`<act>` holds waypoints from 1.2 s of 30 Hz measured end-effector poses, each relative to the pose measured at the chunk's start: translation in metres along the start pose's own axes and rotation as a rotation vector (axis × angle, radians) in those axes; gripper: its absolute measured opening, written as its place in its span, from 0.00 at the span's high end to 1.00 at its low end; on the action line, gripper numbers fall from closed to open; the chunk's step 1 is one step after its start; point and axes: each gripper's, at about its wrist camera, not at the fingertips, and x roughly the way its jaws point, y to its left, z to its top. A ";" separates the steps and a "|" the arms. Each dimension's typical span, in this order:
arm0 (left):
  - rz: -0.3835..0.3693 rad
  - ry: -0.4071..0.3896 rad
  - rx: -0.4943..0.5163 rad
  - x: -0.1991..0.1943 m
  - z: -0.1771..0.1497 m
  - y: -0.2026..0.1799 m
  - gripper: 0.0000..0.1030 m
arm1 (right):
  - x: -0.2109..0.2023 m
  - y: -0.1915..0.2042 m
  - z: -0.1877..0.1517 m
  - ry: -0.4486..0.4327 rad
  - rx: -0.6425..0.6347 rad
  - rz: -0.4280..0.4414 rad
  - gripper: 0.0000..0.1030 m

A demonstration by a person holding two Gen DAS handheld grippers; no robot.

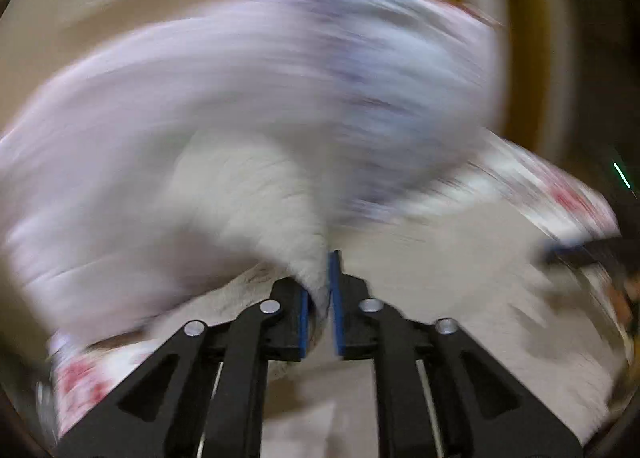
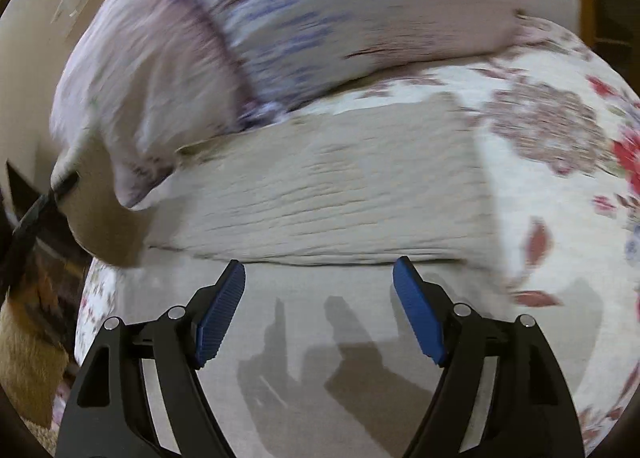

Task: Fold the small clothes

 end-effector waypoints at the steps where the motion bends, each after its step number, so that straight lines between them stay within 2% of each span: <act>1: -0.063 0.052 0.049 0.015 -0.004 -0.034 0.84 | -0.005 -0.013 -0.001 0.002 0.019 -0.020 0.24; 2: -0.089 0.091 0.086 0.022 -0.014 -0.055 0.82 | -0.010 -0.021 -0.002 0.002 0.031 -0.029 0.24; 3: -0.086 0.107 0.094 0.022 -0.023 -0.062 0.70 | -0.017 -0.032 -0.004 -0.001 0.045 -0.038 0.24; 4: -0.068 0.123 0.077 0.020 -0.034 -0.063 0.51 | -0.023 -0.039 -0.007 -0.004 0.055 -0.046 0.23; 6: -0.012 0.155 -0.046 0.005 -0.061 -0.039 0.36 | -0.040 -0.060 -0.016 0.002 0.095 -0.066 0.22; 9: 0.092 0.227 -0.298 -0.025 -0.108 0.016 0.26 | -0.052 -0.089 -0.042 0.066 0.193 -0.029 0.23; 10: 0.124 0.261 -0.376 -0.033 -0.127 0.032 0.25 | -0.051 -0.092 -0.049 0.088 0.213 -0.010 0.28; 12: 0.134 0.318 -0.495 -0.043 -0.158 0.050 0.26 | -0.055 -0.094 -0.070 0.130 0.225 0.055 0.32; 14: 0.076 0.356 -0.622 -0.058 -0.190 0.059 0.28 | -0.058 -0.087 -0.086 0.192 0.219 0.137 0.49; 16: 0.007 0.362 -0.684 -0.063 -0.202 0.054 0.39 | -0.058 -0.083 -0.105 0.266 0.246 0.225 0.63; 18: -0.054 0.345 -0.721 -0.079 -0.213 0.041 0.40 | -0.058 -0.078 -0.129 0.340 0.272 0.305 0.72; 19: -0.077 0.340 -0.738 -0.084 -0.215 0.034 0.46 | -0.058 -0.075 -0.138 0.376 0.279 0.334 0.79; 20: -0.119 0.343 -0.774 -0.089 -0.221 0.027 0.46 | -0.057 -0.071 -0.144 0.403 0.278 0.349 0.86; 23: -0.173 0.357 -0.815 -0.095 -0.226 0.012 0.55 | -0.055 -0.059 -0.151 0.452 0.235 0.383 0.92; 25: -0.213 0.384 -0.830 -0.096 -0.230 0.006 0.88 | -0.056 -0.052 -0.137 0.411 0.208 0.413 0.92; 27: -0.272 0.370 -0.839 -0.088 -0.220 0.010 0.90 | -0.056 -0.046 -0.111 0.344 0.197 0.443 0.92; 30: -0.299 0.276 -0.764 -0.076 -0.181 0.028 0.91 | -0.058 -0.041 -0.057 0.191 0.173 0.481 0.92; 32: -0.276 0.166 -0.706 -0.057 -0.136 0.059 0.91 | -0.050 -0.037 -0.010 0.082 0.153 0.481 0.92; 34: -0.244 0.078 -0.699 -0.038 -0.104 0.087 0.91 | -0.037 -0.032 0.032 -0.005 0.155 0.465 0.92; 35: -0.214 0.044 -0.697 -0.027 -0.088 0.100 0.89 | -0.029 -0.030 0.054 -0.053 0.159 0.438 0.92; 36: -0.168 0.015 -0.695 -0.011 -0.070 0.115 0.80 | -0.016 -0.030 0.075 -0.097 0.175 0.394 0.92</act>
